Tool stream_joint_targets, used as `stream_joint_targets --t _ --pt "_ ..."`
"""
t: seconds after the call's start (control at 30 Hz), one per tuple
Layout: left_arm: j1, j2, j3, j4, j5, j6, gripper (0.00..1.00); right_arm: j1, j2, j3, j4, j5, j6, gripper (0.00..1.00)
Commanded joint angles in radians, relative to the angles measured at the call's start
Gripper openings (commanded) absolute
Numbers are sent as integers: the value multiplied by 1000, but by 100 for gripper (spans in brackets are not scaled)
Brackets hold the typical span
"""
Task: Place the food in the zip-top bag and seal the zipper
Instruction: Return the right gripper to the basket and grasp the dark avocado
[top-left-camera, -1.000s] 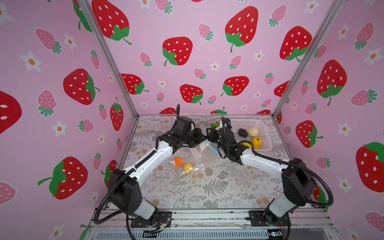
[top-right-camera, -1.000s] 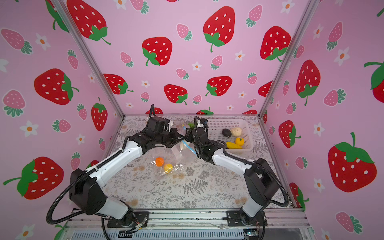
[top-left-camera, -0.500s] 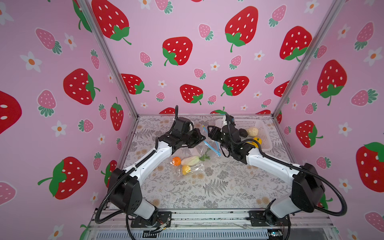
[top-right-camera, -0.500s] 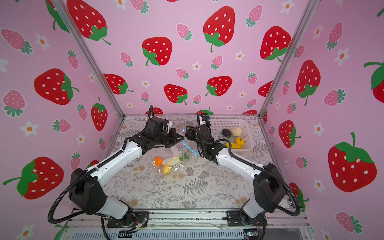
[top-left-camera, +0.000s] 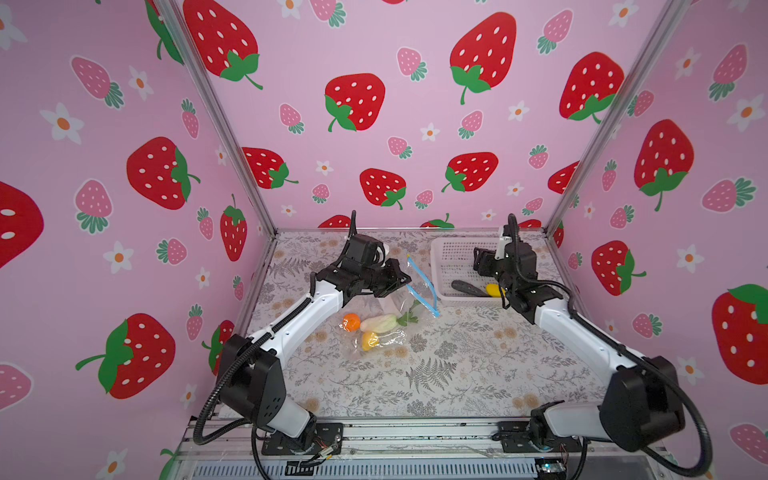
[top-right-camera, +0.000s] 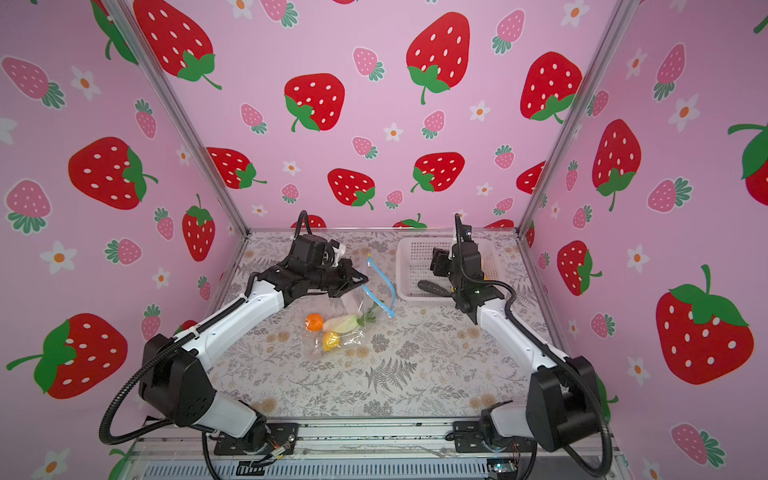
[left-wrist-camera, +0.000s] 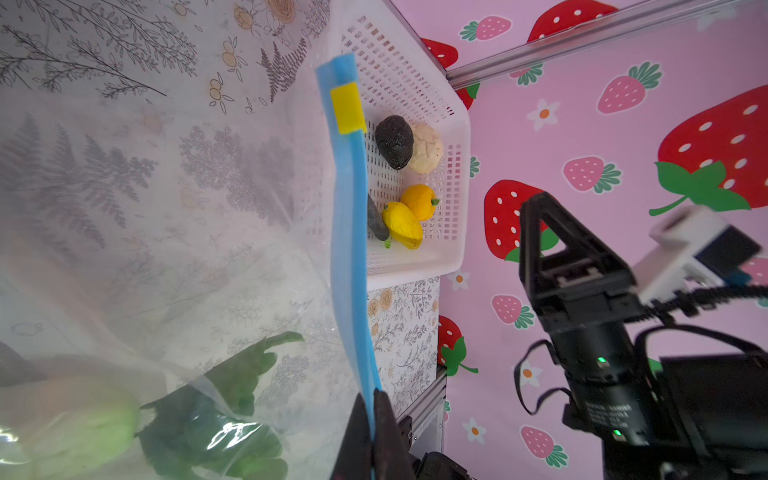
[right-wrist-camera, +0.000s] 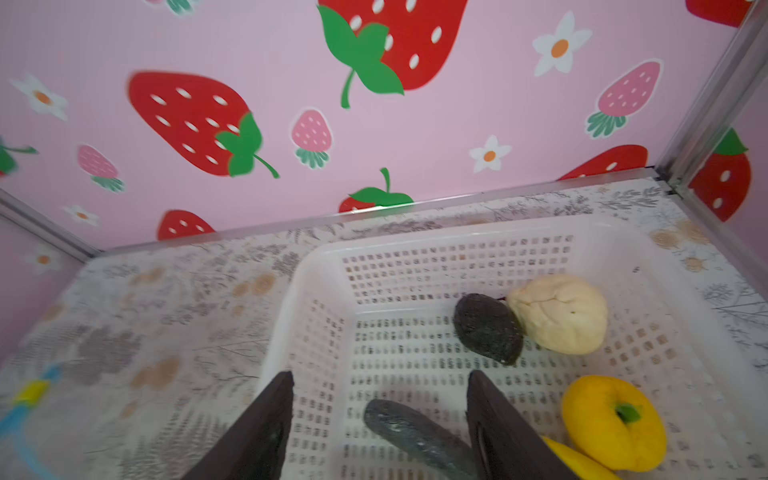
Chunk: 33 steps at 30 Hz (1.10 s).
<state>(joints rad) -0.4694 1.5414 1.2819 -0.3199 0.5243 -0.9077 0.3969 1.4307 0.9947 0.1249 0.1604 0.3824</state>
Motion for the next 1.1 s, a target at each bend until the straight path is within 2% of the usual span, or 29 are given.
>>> stream_joint_targets --t 0.0,0.1,0.3,0.53,0.7,0.87,1.07 --pt "3 29 53 -20 34 25 0 -53 141 57 25 41 -150 68" --pt "3 43 54 -19 36 29 0 -98 262 116 49 28 -176 69" --pt "4 70 60 -33 34 48 0 -142 451 267 -18 21 -227 74" --pt "11 87 56 -29 37 49 0 -159 606 399 -102 -54 -188 75" --pt "15 102 59 -37 46 56 0 -162 700 484 -168 -48 -170 76" --pt "20 106 63 -44 46 62 0 -167 763 546 -226 -27 -151 83" --pt "25 118 64 -33 53 61 0 -173 803 613 -268 -25 -142 83"
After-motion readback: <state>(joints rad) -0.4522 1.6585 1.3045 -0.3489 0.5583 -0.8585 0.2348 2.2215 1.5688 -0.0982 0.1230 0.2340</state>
